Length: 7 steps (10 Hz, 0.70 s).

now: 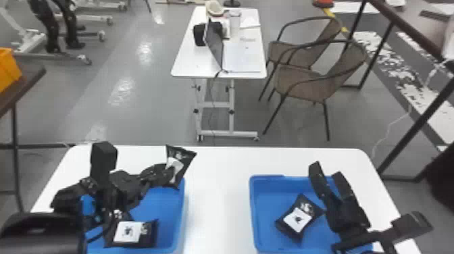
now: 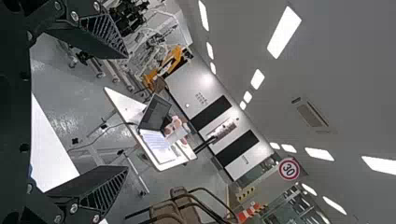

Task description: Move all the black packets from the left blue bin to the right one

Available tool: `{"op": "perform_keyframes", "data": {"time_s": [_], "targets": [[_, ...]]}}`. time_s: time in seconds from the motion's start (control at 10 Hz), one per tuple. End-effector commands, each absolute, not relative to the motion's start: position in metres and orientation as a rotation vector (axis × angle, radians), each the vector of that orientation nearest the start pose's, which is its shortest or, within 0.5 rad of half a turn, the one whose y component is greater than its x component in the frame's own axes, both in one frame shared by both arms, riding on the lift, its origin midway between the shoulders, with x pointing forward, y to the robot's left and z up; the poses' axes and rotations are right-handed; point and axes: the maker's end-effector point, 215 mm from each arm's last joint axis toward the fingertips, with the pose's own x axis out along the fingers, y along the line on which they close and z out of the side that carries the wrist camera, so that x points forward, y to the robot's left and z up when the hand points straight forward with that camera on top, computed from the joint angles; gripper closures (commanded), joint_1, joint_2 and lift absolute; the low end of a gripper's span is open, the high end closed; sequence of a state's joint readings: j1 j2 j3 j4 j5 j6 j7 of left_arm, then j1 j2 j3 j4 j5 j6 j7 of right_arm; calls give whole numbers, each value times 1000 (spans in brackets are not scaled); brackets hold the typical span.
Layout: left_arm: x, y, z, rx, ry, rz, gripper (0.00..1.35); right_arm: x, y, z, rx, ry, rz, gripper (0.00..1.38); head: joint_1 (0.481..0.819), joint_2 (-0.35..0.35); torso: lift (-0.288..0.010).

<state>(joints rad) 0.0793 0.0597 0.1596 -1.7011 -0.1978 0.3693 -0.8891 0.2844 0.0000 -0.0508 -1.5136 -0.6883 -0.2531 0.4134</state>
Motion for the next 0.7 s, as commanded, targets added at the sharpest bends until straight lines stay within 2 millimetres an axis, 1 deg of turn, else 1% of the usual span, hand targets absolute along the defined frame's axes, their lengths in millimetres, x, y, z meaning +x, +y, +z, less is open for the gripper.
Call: {"op": "perform_keyframes", "data": {"time_s": [0.0, 0.2, 0.3, 0.5, 0.6], "targets": [[515, 154, -394, 71, 305, -781, 1099, 485, -231, -401, 647, -89, 176, 144, 695, -40, 0], [520, 112, -371, 62, 288, -956, 1099, 501, -217, -385, 640, -120, 230, 140, 695, -89, 0], [520, 90, -363, 55, 286, -1046, 1098, 508, -215, -378, 639, -132, 239, 140, 695, -105, 0], [523, 55, -354, 56, 290, -1172, 1096, 518, -202, -365, 641, -142, 290, 140, 695, -134, 0], [520, 39, -354, 23, 291, -1228, 1096, 524, -192, -357, 638, -152, 326, 140, 695, -148, 0]]}}
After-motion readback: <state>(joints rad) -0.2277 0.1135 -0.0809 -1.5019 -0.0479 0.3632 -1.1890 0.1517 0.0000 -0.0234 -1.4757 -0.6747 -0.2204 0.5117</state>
